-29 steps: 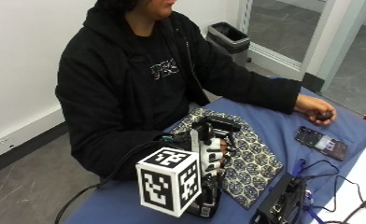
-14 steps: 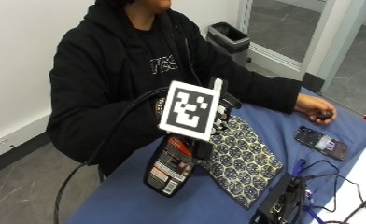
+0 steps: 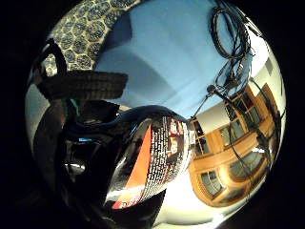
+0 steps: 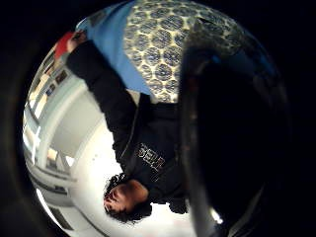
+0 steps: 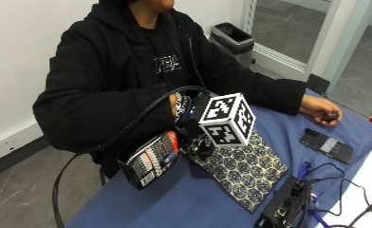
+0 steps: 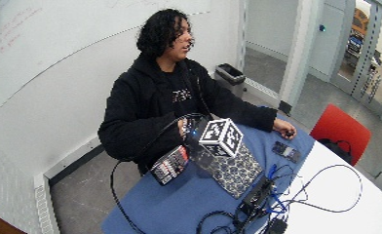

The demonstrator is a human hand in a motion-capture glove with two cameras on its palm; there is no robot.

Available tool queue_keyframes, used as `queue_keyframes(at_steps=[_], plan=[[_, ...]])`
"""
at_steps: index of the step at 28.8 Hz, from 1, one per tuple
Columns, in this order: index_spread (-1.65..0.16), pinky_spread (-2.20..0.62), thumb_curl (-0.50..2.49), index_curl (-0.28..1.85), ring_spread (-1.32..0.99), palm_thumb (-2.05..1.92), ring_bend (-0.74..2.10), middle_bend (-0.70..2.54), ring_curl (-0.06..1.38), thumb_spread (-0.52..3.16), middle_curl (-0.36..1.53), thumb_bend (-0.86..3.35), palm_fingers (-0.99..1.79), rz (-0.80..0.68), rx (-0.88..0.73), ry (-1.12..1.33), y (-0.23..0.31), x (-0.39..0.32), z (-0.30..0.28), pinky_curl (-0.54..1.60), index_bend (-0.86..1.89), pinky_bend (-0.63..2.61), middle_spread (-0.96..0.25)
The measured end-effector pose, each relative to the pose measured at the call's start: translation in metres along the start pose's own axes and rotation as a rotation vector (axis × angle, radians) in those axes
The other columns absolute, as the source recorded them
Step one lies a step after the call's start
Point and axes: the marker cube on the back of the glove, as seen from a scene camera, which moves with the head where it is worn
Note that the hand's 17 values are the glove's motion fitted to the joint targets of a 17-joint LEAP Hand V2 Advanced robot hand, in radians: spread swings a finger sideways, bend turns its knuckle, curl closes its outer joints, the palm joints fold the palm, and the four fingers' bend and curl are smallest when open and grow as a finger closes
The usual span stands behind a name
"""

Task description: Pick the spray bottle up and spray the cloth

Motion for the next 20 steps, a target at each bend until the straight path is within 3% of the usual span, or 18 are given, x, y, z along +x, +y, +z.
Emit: queue_keyframes(at_steps=[7,20], plan=[[-0.24,-0.23,0.60,0.60,-0.17,1.04,0.71,0.69,0.50,1.29,0.59,0.05,1.29,0.082,-0.173,0.042,-0.024,0.005,0.022,0.44,0.27,0.49,-0.15],[-0.24,-0.22,0.61,0.62,-0.18,1.05,0.70,0.66,0.49,1.31,0.59,0.03,1.29,0.148,-0.315,0.068,-0.063,0.010,0.044,0.43,0.24,0.48,-0.15]])
